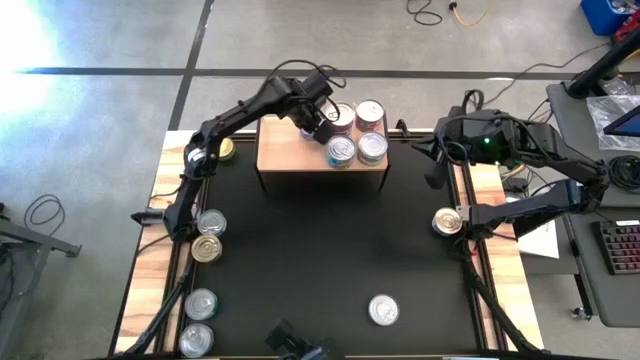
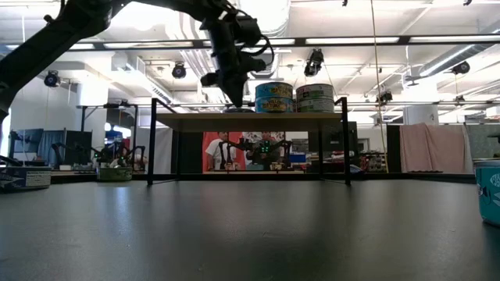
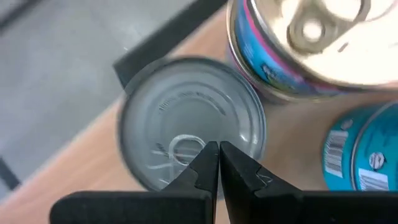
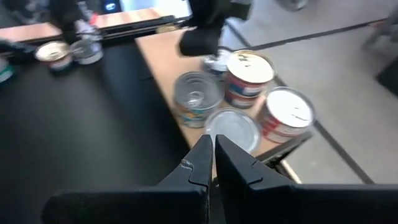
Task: Stack canned seafood by type on shelf
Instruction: Adjust the tuna cans on the shelf, then stack the blue tuna can on top of the other blue tuna can on the shelf
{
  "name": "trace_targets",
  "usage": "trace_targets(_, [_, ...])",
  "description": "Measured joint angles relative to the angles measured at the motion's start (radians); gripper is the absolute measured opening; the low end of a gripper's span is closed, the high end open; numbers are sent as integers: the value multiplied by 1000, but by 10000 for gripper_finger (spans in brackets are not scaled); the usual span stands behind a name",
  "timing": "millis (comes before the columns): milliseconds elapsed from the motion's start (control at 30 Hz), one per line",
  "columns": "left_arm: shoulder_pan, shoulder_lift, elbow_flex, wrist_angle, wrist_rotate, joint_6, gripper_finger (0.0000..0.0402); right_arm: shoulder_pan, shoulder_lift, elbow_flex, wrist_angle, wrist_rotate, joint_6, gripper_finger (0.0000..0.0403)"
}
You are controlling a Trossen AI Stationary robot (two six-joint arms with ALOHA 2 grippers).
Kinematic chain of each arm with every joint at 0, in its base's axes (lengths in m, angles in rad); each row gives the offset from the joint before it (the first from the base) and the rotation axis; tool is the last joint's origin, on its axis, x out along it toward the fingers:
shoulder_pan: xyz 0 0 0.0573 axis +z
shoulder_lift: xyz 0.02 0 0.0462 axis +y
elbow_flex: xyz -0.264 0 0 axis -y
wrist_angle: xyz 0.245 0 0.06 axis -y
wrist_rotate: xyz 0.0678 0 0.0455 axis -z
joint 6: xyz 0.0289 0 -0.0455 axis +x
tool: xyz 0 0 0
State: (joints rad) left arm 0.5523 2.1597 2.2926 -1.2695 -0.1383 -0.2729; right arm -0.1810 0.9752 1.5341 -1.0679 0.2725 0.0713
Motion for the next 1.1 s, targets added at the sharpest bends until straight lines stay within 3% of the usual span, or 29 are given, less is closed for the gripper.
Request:
trace_targets(167, [-8, -21, 62, -9, -163, 57, 0, 17, 0, 0, -2, -101, -41, 12])
trace_targets(367, [-16, -117, 51, -33, -165, 81, 0, 121, 1, -9, 102, -124, -77, 12])
trace_targets(467, [-55, -170, 51, -38, -109, 161, 0, 171, 4, -18, 148, -158, -83, 12])
trace_targets(633, [-140, -277, 52, -48, 114, 276, 0, 234, 34, -81, 196, -313, 11, 12])
trace_targets(800, [-222, -392, 50, -49, 142, 279, 0, 355, 75, -158, 261, -333, 205, 12])
trace_targets(933, [-288, -489, 50, -69, 237, 280, 0, 477, 120, -185, 335, -283, 358, 12])
trace_targets(1100, [-450, -607, 49, -74, 278, 258, 0, 702, 184, -197, 480, 40, 515, 12])
